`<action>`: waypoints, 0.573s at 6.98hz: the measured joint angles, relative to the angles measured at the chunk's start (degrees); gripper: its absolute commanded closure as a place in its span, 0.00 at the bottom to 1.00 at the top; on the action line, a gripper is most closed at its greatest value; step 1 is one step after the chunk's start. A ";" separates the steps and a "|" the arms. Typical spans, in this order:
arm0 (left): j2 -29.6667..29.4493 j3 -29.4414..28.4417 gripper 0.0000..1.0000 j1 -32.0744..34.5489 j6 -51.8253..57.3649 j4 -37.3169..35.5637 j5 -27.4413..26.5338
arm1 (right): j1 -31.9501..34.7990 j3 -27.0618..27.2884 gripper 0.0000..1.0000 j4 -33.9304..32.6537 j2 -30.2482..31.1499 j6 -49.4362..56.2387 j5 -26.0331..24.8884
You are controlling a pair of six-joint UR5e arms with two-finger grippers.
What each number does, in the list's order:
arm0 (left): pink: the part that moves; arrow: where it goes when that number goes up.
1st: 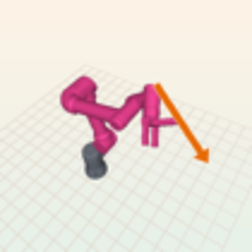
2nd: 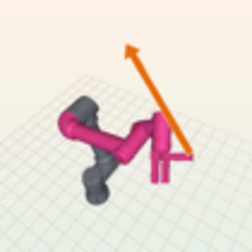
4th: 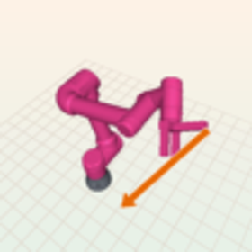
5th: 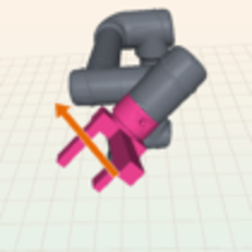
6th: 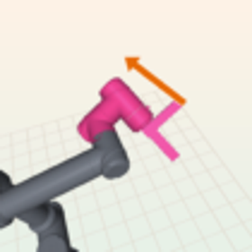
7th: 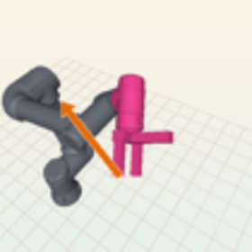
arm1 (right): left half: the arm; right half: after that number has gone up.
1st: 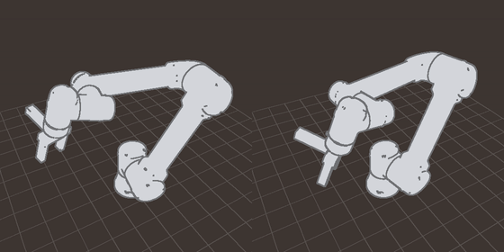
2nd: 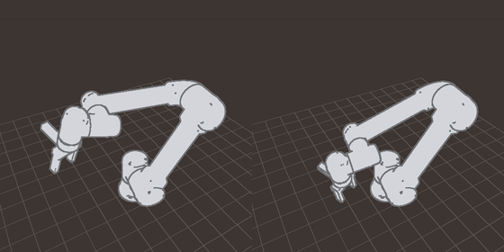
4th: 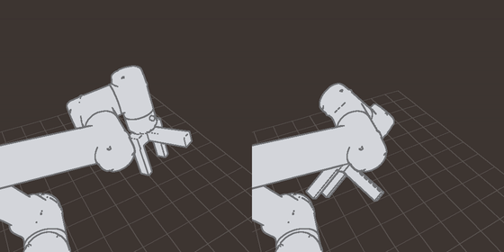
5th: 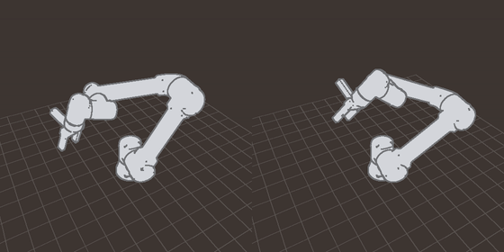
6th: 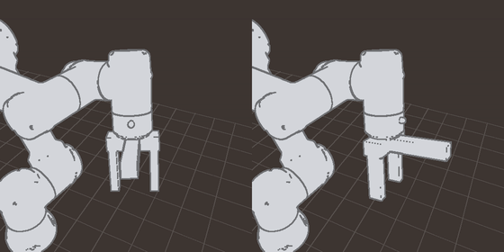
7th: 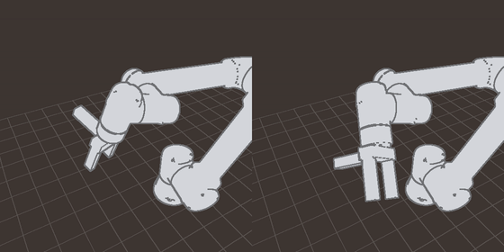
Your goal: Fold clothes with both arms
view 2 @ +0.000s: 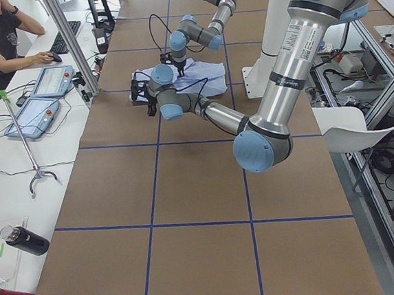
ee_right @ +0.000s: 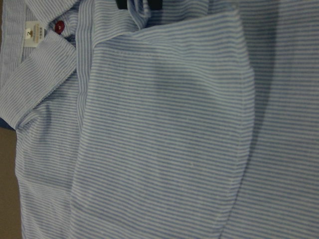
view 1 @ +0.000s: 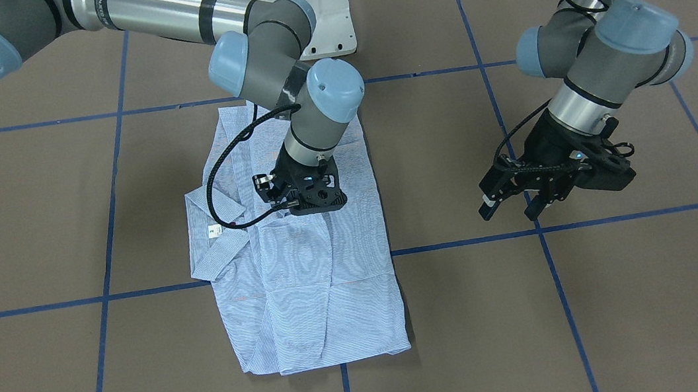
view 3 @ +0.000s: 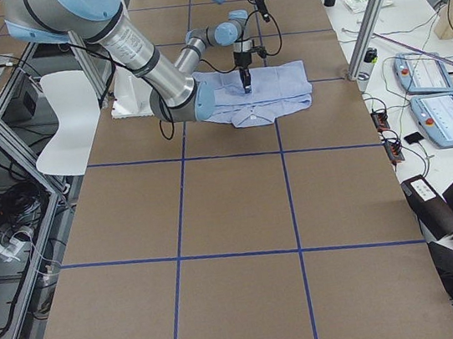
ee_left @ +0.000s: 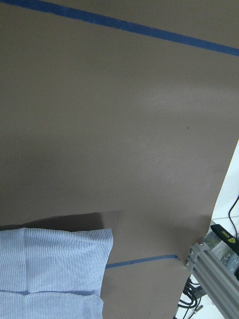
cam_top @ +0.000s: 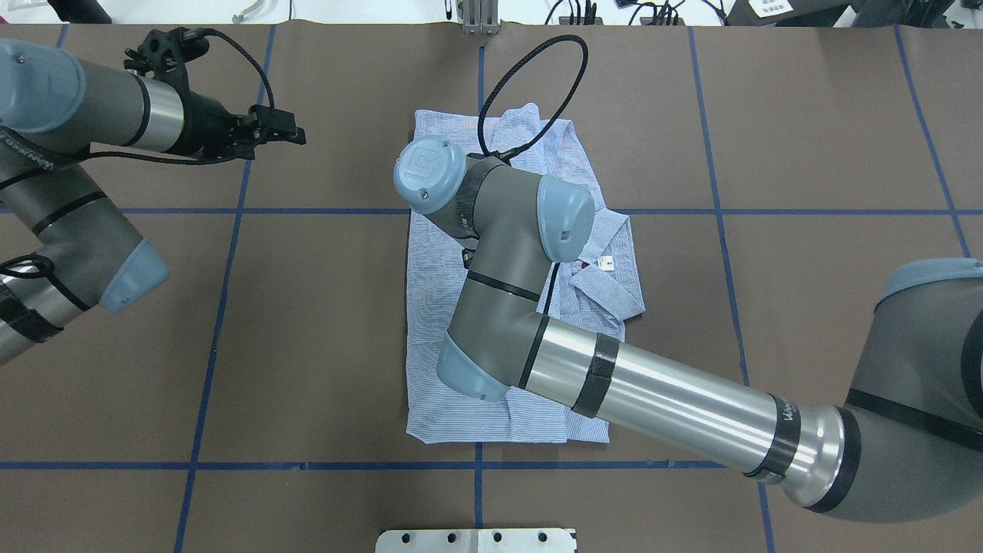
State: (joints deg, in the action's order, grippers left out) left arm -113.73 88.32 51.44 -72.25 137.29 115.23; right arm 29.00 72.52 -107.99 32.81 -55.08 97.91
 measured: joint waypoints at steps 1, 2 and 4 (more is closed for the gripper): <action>-0.13 -0.07 0.00 -0.01 0.00 0.00 -0.01 | 0.06 1.12 1.00 0.04 0.89 0.02 0.01; -0.35 -0.14 0.00 -0.02 -0.02 0.00 -0.01 | 0.42 3.06 1.00 0.05 2.39 0.17 0.22; -0.76 -0.15 0.00 -0.02 -0.14 0.00 -0.01 | 2.65 10.26 1.00 0.30 7.94 3.63 1.57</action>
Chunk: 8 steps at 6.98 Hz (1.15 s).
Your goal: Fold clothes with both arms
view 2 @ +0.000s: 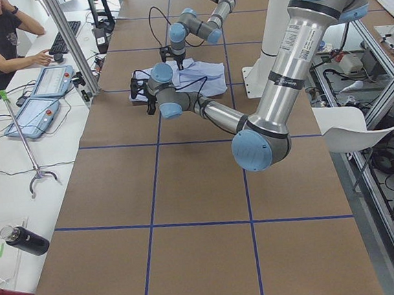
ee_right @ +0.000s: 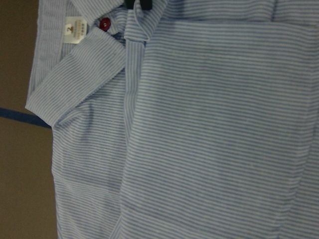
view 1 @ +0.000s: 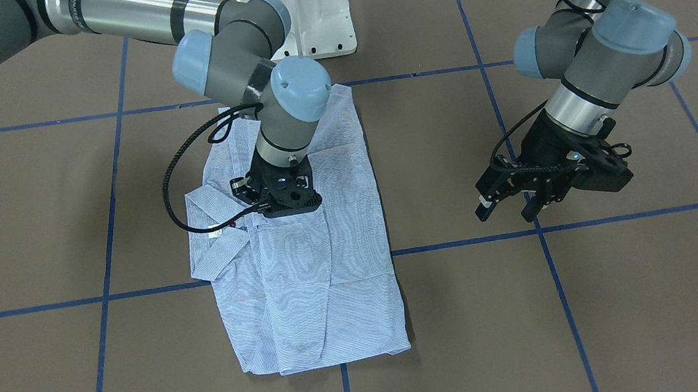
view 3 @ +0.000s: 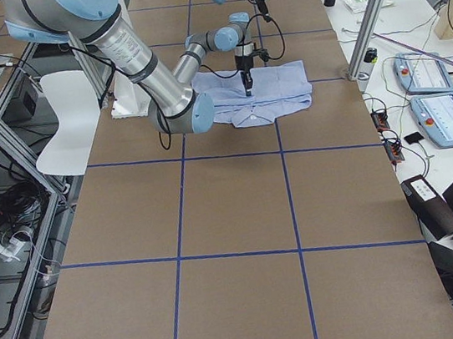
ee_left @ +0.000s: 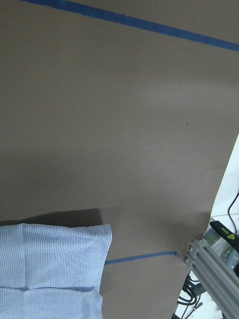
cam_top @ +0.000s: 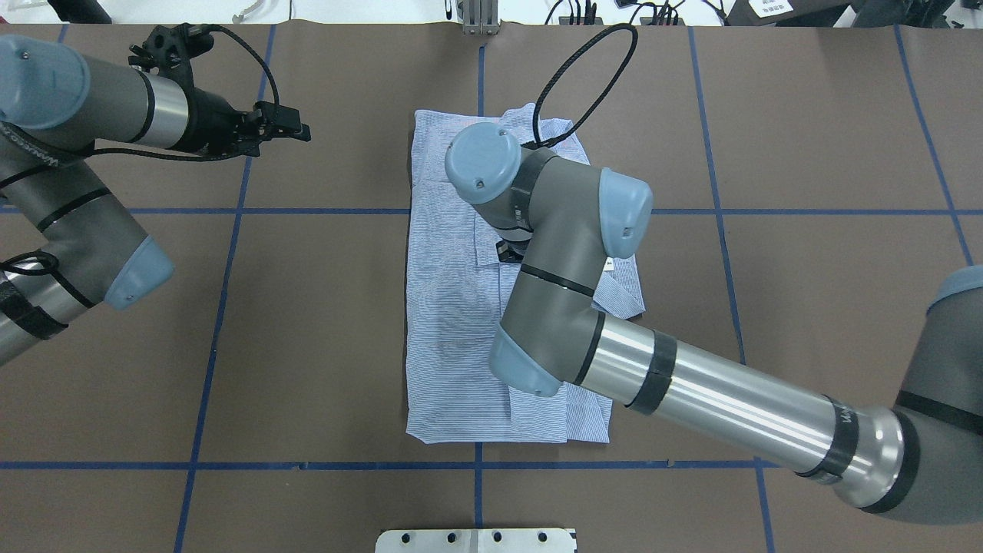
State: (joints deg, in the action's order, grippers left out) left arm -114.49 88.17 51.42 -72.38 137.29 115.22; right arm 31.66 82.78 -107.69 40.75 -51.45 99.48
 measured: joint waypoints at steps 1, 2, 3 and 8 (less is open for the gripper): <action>-0.14 0.03 0.00 0.00 -0.28 -0.02 0.00 | 1.36 5.69 1.00 1.46 5.44 2.50 1.09; -0.40 0.02 0.00 0.00 -0.83 -0.06 0.00 | 2.44 10.75 1.00 5.19 11.90 4.17 2.55; -0.67 -0.04 0.00 0.00 -1.16 -0.10 0.00 | 2.98 13.36 1.00 9.49 17.01 4.87 3.60; -0.90 -0.14 0.00 0.00 -1.36 -0.18 -0.02 | 5.30 14.74 0.00 17.56 22.89 5.33 7.22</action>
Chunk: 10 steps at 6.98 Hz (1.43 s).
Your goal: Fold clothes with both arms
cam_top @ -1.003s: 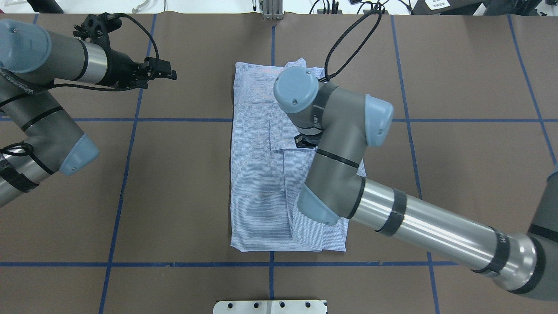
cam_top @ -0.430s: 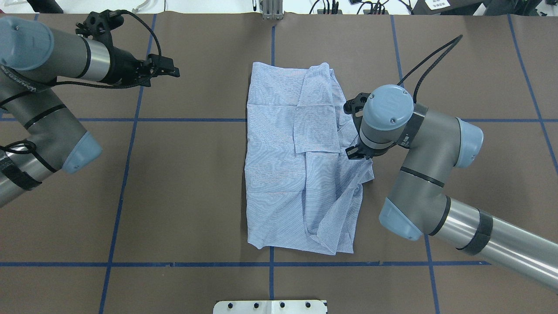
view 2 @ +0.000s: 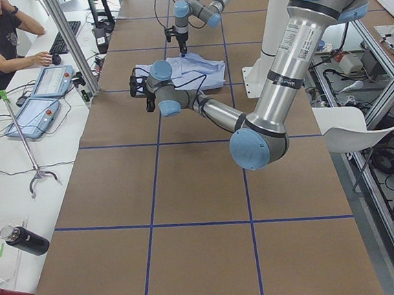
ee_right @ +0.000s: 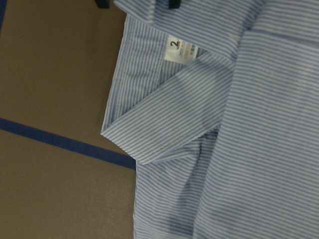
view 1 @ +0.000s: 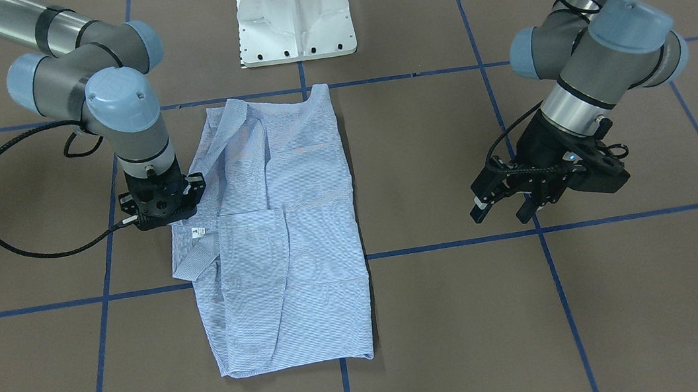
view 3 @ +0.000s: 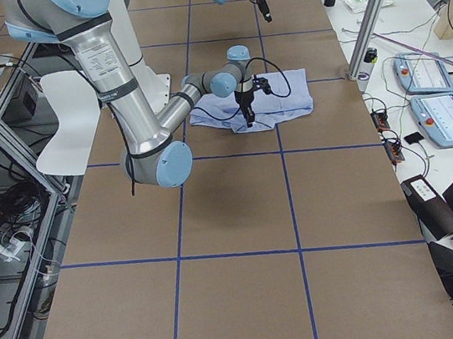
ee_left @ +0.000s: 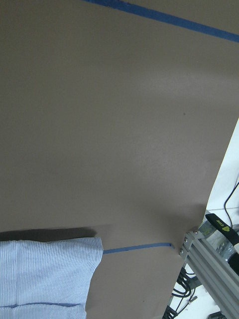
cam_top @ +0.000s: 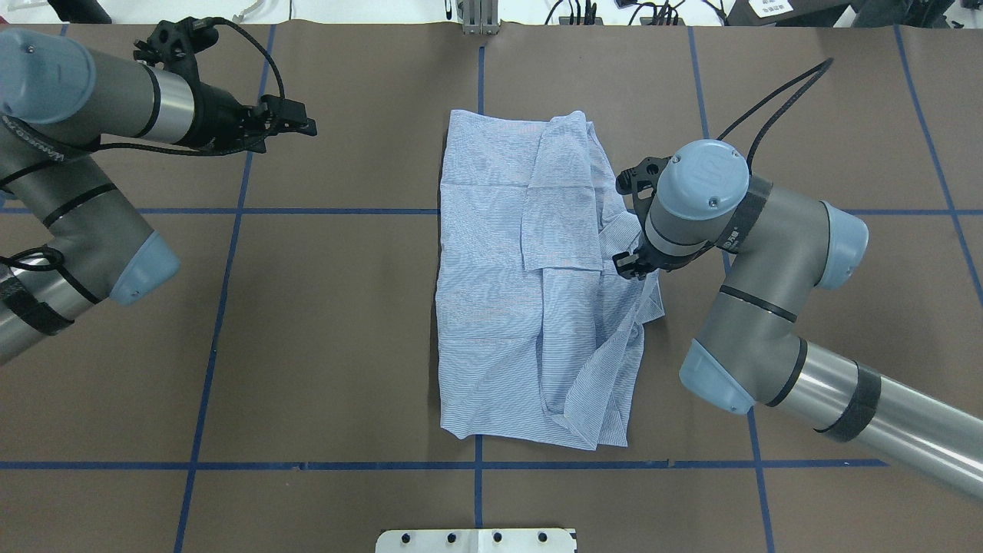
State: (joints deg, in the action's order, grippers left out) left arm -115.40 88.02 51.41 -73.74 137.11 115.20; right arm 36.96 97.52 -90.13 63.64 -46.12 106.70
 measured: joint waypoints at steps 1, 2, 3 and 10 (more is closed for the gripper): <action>-0.01 0.00 0.00 0.00 0.00 0.00 0.02 | 0.87 0.04 0.00 0.03 -0.91 -0.07 1.25; -0.06 -0.08 0.00 -0.02 0.00 0.00 0.02 | 1.70 0.07 0.00 0.06 -2.60 -0.12 2.73; -0.22 -0.34 0.00 -0.06 0.00 0.00 0.02 | 1.84 -0.17 0.00 0.09 -5.07 -0.37 3.44; -1.02 -0.98 0.00 -0.52 -0.33 0.00 0.19 | -7.53 -11.34 0.00 -3.99 -16.61 -8.15 -4.02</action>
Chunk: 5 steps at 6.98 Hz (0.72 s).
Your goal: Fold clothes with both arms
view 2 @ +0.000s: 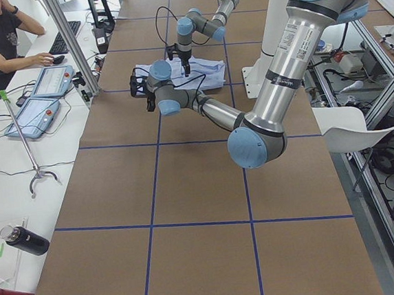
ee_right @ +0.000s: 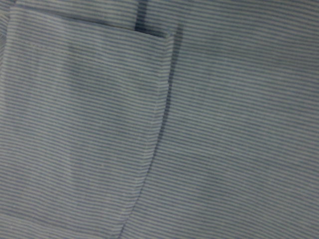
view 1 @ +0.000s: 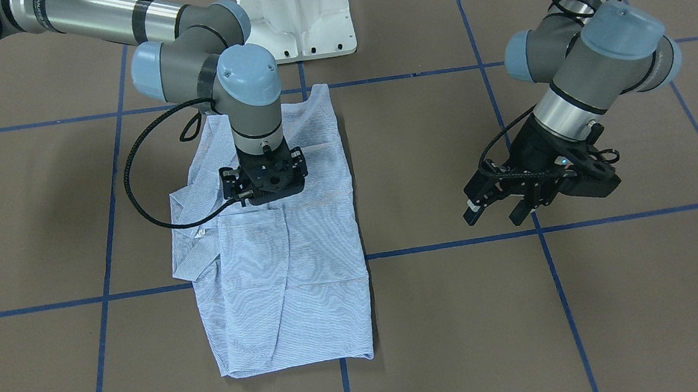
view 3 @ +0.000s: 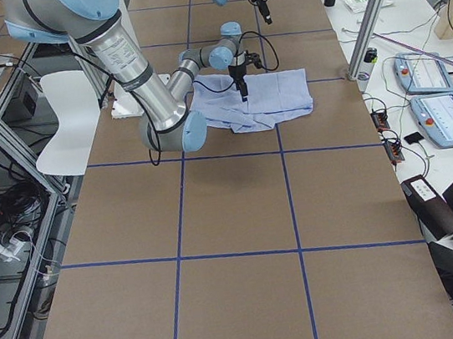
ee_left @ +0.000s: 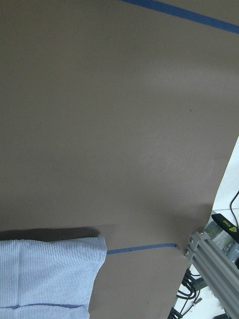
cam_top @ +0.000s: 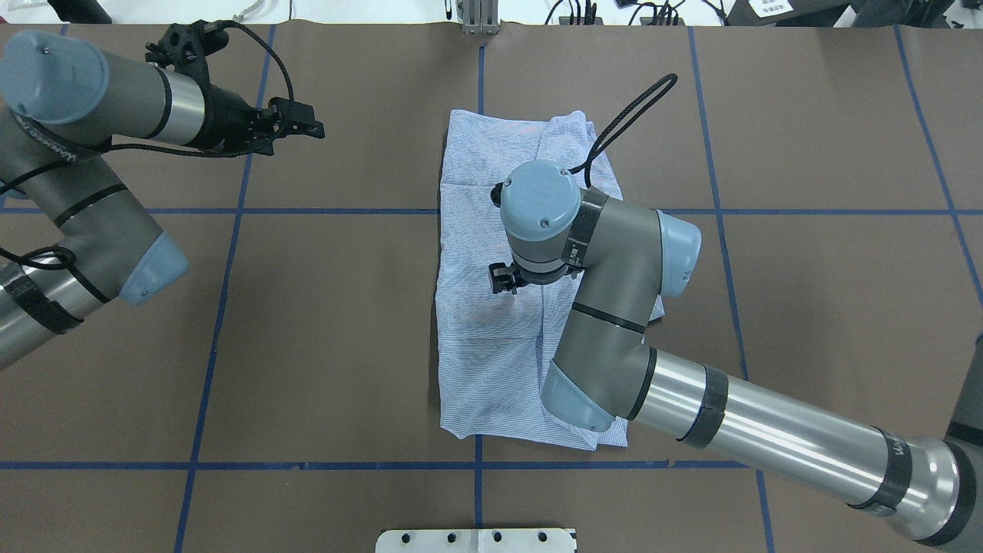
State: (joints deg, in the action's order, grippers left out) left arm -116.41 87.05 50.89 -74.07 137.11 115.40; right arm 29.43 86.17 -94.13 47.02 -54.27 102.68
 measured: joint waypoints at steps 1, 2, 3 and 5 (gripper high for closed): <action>-0.07 0.03 0.00 -0.03 -0.07 0.00 0.00 | -0.04 0.04 0.00 -2.63 -0.05 0.02 0.10; -0.10 0.05 0.00 -0.06 -0.10 0.00 0.00 | -0.07 0.01 0.00 -4.41 0.13 0.02 0.21; -0.12 0.08 0.00 -0.08 -0.10 0.00 0.01 | -0.10 -0.18 0.00 -5.17 0.43 0.00 0.29; -0.13 0.13 0.00 -0.09 -0.13 0.00 0.00 | -0.11 -0.19 0.00 -7.06 0.48 0.18 0.38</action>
State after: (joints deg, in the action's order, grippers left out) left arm -116.54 87.17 50.80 -74.20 137.11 115.40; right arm 29.32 85.98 -101.19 47.50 -54.09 103.06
